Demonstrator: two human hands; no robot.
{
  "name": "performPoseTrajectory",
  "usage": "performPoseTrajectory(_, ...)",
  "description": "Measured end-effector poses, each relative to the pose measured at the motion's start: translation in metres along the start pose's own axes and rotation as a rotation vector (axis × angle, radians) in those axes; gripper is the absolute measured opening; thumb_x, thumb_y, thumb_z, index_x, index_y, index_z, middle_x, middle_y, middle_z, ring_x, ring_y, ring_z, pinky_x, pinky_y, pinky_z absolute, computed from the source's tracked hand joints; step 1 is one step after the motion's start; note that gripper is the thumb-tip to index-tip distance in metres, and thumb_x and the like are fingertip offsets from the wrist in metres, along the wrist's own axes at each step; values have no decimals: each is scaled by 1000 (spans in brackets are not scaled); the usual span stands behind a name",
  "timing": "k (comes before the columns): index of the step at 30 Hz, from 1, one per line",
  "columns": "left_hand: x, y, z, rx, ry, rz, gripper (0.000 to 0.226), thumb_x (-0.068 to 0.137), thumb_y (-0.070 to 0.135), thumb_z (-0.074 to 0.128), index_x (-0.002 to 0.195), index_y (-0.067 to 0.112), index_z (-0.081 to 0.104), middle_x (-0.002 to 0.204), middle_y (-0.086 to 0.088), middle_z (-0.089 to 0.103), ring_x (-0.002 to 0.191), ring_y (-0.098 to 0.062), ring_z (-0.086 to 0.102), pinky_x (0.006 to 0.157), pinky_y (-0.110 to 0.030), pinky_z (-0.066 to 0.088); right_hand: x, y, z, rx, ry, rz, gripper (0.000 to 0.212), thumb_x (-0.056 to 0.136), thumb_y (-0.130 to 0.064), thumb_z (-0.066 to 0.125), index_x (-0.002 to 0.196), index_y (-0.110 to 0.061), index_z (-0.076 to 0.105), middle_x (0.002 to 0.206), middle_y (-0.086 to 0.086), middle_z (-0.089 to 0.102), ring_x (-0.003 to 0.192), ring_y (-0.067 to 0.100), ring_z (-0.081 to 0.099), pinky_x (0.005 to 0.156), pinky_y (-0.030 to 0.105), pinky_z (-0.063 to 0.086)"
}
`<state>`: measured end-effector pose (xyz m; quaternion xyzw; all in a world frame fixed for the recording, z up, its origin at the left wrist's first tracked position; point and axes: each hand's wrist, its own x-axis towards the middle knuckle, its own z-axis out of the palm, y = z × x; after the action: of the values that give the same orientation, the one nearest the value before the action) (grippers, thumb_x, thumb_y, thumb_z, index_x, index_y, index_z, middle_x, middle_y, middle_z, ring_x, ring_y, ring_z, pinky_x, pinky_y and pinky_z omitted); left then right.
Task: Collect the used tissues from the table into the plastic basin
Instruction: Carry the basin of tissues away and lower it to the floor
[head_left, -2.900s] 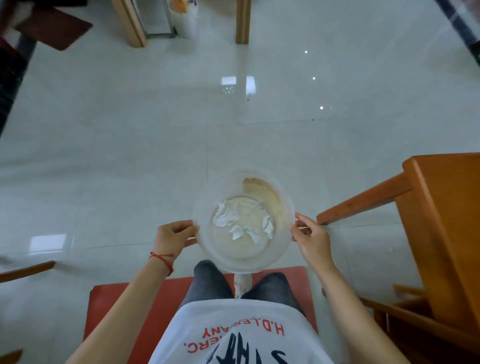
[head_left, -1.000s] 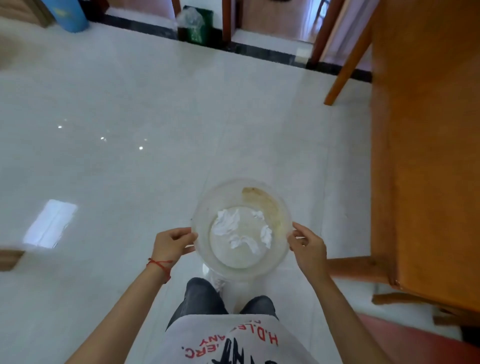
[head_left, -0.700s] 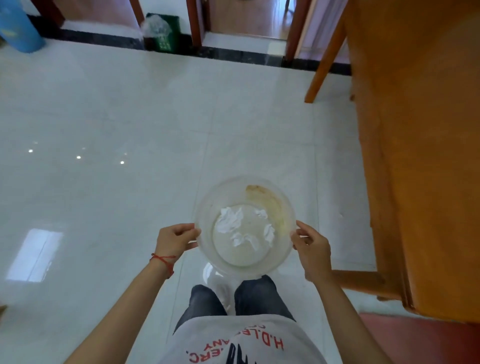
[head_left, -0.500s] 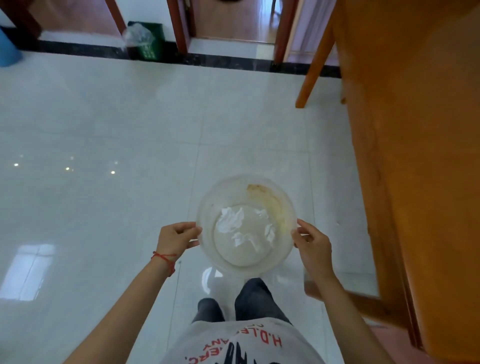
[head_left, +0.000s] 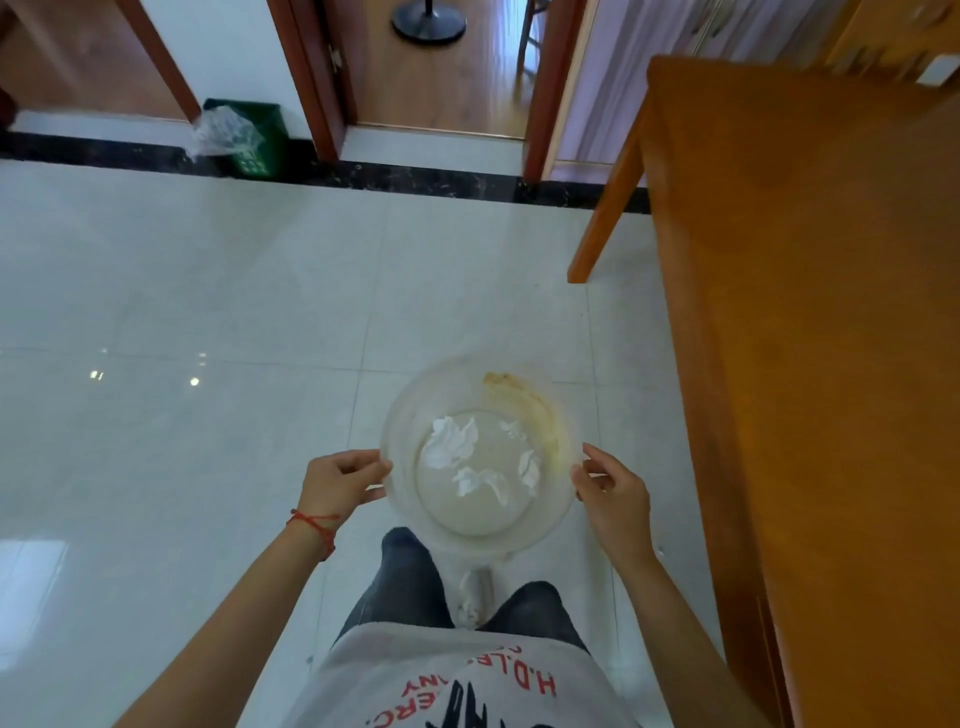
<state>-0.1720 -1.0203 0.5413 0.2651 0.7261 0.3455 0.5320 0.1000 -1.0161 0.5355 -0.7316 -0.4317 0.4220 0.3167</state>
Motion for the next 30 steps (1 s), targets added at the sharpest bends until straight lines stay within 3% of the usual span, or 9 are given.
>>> performPoseTrajectory(3,52,35,6,0,-17,3,25,81,3,63,104,-4,65,81,0,65,75,-14,63,66,-24,58,49,-23,13,10,11,11,32,86,-13,61,118,-12,61,87,4,64,81,25,63,78,33,55)
performPoseTrajectory(8,146,98,13,47,-67,10,25,81,2,63,104,-7,64,87,-8,67,77,-20,64,80,-37,57,131,-59,47,41,70,64,32,86,-13,62,117,-10,61,86,2,64,82,25,63,80,38,56)
performPoseTrajectory(12,214,150,16,60,-94,11,25,80,-3,62,104,-9,64,96,-16,65,76,-24,63,56,-16,57,189,-95,69,63,107,109,32,86,-13,61,118,-10,61,88,4,63,79,21,61,77,33,54)
performPoseTrajectory(15,259,187,23,64,-131,3,27,80,-4,62,106,-11,62,91,-13,65,81,-31,62,55,-16,57,232,-121,79,85,125,114,33,86,-12,61,119,-9,60,92,8,64,84,26,61,77,30,52)
performPoseTrajectory(18,299,220,36,85,-157,4,27,80,-5,61,105,-12,61,92,-14,65,75,-26,62,54,-16,57,271,-141,83,91,142,129,32,86,-13,61,118,-10,60,96,10,64,86,27,62,81,33,53)
performPoseTrajectory(22,349,255,62,102,-189,1,28,79,-5,62,106,-12,61,97,-19,63,79,-31,61,55,-17,57,324,-156,82,66,172,141,31,87,-17,60,117,-12,60,96,6,64,86,24,62,81,30,52)
performPoseTrajectory(26,399,285,97,104,-216,-24,27,78,-6,62,105,-14,61,82,-10,65,70,-21,61,54,-17,58,385,-161,78,37,180,159,30,87,-17,60,117,-12,61,94,4,64,86,24,62,85,36,54)
performPoseTrajectory(30,443,311,135,124,-221,-38,26,78,-5,63,104,-13,62,79,-7,65,72,-20,62,52,-15,56,444,-167,70,11,186,159,29,87,-17,60,115,-9,61,100,9,67,85,21,60,85,32,51)
